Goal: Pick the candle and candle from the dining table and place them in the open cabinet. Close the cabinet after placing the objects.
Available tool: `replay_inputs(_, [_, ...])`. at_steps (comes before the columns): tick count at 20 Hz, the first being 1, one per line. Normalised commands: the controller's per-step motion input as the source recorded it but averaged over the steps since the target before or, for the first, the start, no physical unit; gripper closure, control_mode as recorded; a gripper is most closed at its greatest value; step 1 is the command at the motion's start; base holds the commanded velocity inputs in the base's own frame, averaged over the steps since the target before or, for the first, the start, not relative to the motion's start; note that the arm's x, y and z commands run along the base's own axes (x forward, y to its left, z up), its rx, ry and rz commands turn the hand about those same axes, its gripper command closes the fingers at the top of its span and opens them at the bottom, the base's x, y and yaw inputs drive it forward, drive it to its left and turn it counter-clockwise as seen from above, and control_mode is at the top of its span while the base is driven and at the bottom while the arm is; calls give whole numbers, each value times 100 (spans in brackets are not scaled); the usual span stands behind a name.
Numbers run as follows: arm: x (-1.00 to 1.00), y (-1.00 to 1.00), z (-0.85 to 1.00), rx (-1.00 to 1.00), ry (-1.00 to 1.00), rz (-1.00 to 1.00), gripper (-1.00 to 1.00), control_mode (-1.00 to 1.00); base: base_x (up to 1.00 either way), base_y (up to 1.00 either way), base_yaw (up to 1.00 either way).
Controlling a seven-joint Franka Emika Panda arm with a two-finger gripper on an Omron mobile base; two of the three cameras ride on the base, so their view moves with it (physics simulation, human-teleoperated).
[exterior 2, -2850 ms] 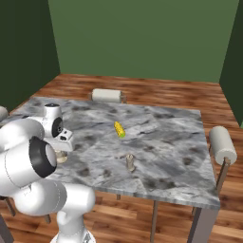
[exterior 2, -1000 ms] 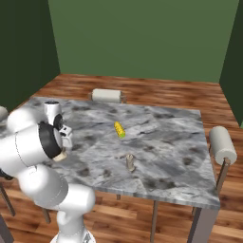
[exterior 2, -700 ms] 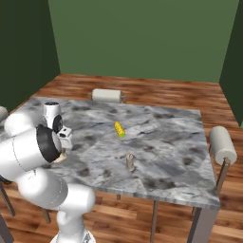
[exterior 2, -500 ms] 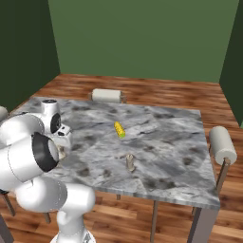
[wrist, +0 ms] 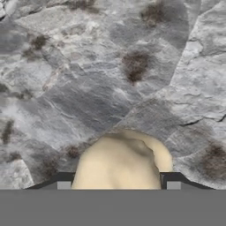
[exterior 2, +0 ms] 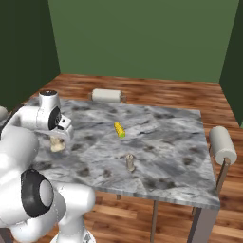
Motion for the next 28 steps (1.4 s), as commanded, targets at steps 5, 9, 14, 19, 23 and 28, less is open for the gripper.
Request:
replay_inputs(5, [-23, -43, 68, 14, -12, -14, 100, -100, 0, 0, 0])
replay_inputs(9, [-30, -39, 60, 13, -13, -14, 100, -100, 0, 0, 0])
replay_inputs(14, [-32, -18, 45, 5, -16, -11, 100, -100, 0, 0, 0])
replay_inputs(19, [-45, -19, 42, 1, -20, -10, 100, -100, 0, 0, 0])
replay_inputs(23, [-40, -6, 48, 1, -12, -11, 100, -100, 0, 0, 0])
replay_inputs(28, [-27, -7, 35, 2, -6, -8, 100, -100, 0, 0, 0])
